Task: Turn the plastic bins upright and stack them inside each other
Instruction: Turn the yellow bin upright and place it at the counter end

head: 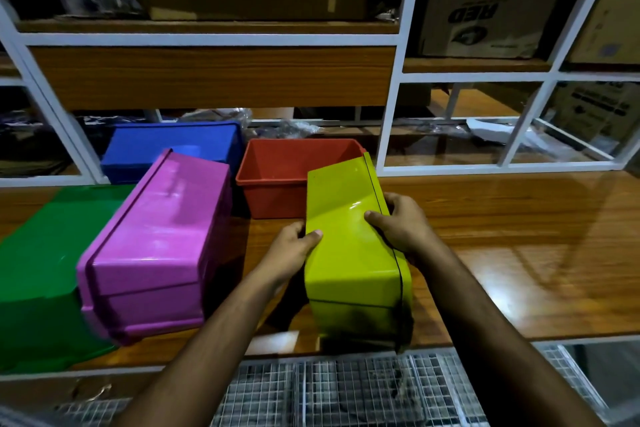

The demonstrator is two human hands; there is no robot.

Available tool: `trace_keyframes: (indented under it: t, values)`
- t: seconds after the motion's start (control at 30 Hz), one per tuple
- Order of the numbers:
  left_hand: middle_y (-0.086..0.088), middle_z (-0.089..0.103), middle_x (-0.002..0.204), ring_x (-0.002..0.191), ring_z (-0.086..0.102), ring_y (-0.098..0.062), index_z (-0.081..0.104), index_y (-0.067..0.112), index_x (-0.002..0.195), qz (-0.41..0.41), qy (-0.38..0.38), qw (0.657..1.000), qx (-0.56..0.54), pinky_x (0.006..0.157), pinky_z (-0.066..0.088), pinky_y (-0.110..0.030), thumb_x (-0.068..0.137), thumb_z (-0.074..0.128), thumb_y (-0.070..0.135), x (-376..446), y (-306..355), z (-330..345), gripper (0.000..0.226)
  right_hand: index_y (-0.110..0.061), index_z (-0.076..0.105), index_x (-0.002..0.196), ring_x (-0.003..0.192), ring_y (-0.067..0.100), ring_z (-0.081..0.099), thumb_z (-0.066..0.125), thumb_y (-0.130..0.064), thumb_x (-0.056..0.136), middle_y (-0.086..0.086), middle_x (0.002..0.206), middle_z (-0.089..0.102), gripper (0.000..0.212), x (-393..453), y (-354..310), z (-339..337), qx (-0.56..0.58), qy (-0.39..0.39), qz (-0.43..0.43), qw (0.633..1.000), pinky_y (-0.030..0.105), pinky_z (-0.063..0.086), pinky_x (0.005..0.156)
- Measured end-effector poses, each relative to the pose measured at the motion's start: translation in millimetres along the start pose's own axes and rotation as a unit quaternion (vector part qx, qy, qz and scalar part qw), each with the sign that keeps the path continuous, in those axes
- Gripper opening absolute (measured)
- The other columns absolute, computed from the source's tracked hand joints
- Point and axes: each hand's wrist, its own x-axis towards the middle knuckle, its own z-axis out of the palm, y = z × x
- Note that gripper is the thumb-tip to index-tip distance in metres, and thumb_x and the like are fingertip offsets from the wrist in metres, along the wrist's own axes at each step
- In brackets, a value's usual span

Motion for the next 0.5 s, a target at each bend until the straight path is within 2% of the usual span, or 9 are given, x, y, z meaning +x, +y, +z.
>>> trace_keyframes:
  t: [0.07,0.13,0.2,0.23,0.27,0.3,0.37,0.43,0.5]
  values:
    - [-0.016,0.064,0.127,0.101,0.065,-0.020,0.053,0.003,0.131,0.007,0.007,1.000,0.006,0.085,0.053,-0.029,0.098,0.053,0.011,-2.1,0.6,1.0,0.034,-0.016,0.069,0.115,0.099,0.027,0.070,0.070,-0.030,0.075,0.007,0.109,0.075,0.042,2.1,1.6,0.3,0.021,-0.004,-0.005,1.000,0.051,0.054,0.090]
    - [-0.015,0.057,0.135,0.114,0.058,-0.024,0.048,0.011,0.135,0.041,0.054,0.994,0.084,0.093,0.047,-0.032,0.093,0.061,0.014,-2.2,3.3,1.0,0.044,-0.014,0.067,0.117,0.099,0.028,0.070,0.070,-0.026,0.077,0.009,0.110,0.074,0.042,5.2,4.3,0.5,0.052,-0.007,-0.007,0.999,0.053,0.054,0.091]
    - [-0.010,0.052,0.134,0.122,0.046,-0.029,0.047,0.016,0.136,0.108,0.133,0.951,0.256,0.097,0.035,-0.031,0.086,0.067,0.023,-4.7,12.3,2.1,0.054,-0.009,0.065,0.118,0.096,0.028,0.071,0.072,-0.025,0.076,0.010,0.106,0.075,0.046,8.9,6.4,3.2,0.073,-0.012,0.004,0.997,0.053,0.055,0.090]
    - [-0.009,0.052,0.130,0.121,0.042,-0.030,0.049,0.018,0.136,0.143,0.161,0.924,0.315,0.096,0.032,-0.031,0.085,0.068,0.027,-8.2,18.9,3.8,0.055,-0.008,0.064,0.117,0.093,0.029,0.072,0.072,-0.029,0.071,0.010,0.103,0.076,0.051,8.9,5.0,5.0,0.082,-0.012,0.015,0.996,0.053,0.056,0.088]
    - [-0.008,0.052,0.126,0.118,0.042,-0.029,0.051,0.020,0.134,0.168,0.167,0.913,0.333,0.095,0.032,-0.032,0.084,0.068,0.031,-11.3,26.2,6.2,0.054,-0.008,0.064,0.115,0.090,0.029,0.073,0.073,-0.030,0.066,0.010,0.099,0.076,0.054,8.6,2.2,7.7,0.097,-0.016,0.023,0.995,0.053,0.056,0.087]
    - [-0.006,0.053,0.123,0.116,0.045,-0.027,0.054,0.021,0.132,0.182,0.156,0.915,0.326,0.096,0.035,-0.032,0.085,0.067,0.034,-13.3,32.0,8.5,0.051,-0.008,0.064,0.113,0.087,0.028,0.073,0.074,-0.029,0.066,0.010,0.096,0.077,0.053,7.3,-2.1,11.3,0.113,-0.023,0.024,0.993,0.052,0.058,0.084]
    - [-0.006,0.057,0.119,0.114,0.053,-0.022,0.059,0.020,0.126,0.162,0.124,0.937,0.285,0.097,0.043,-0.034,0.085,0.064,0.045,-16.2,38.7,13.4,0.048,-0.007,0.062,0.114,0.077,0.025,0.072,0.073,-0.022,0.078,0.011,0.092,0.076,0.041,0.5,-15.1,16.8,0.139,-0.035,0.017,0.990,0.043,0.059,0.073]
    - [-0.009,0.061,0.116,0.113,0.057,-0.024,0.065,0.017,0.120,0.124,0.129,0.947,0.265,0.100,0.044,-0.038,0.081,0.056,0.059,-17.6,38.1,12.7,0.058,-0.005,0.061,0.114,0.065,0.018,0.065,0.062,-0.018,0.092,0.007,0.082,0.070,0.025,-2.3,-20.2,18.5,0.168,-0.066,0.011,0.983,0.031,0.053,0.058]
    - [-0.013,0.061,0.118,0.117,0.055,-0.028,0.065,0.015,0.120,0.095,0.154,0.948,0.260,0.103,0.041,-0.041,0.080,0.047,0.066,-18.3,34.2,4.4,0.068,-0.005,0.064,0.110,0.066,0.016,0.064,0.053,-0.016,0.099,0.004,0.082,0.066,0.018,-8.3,-19.6,12.5,0.159,-0.085,-0.005,0.984,0.027,0.051,0.056]
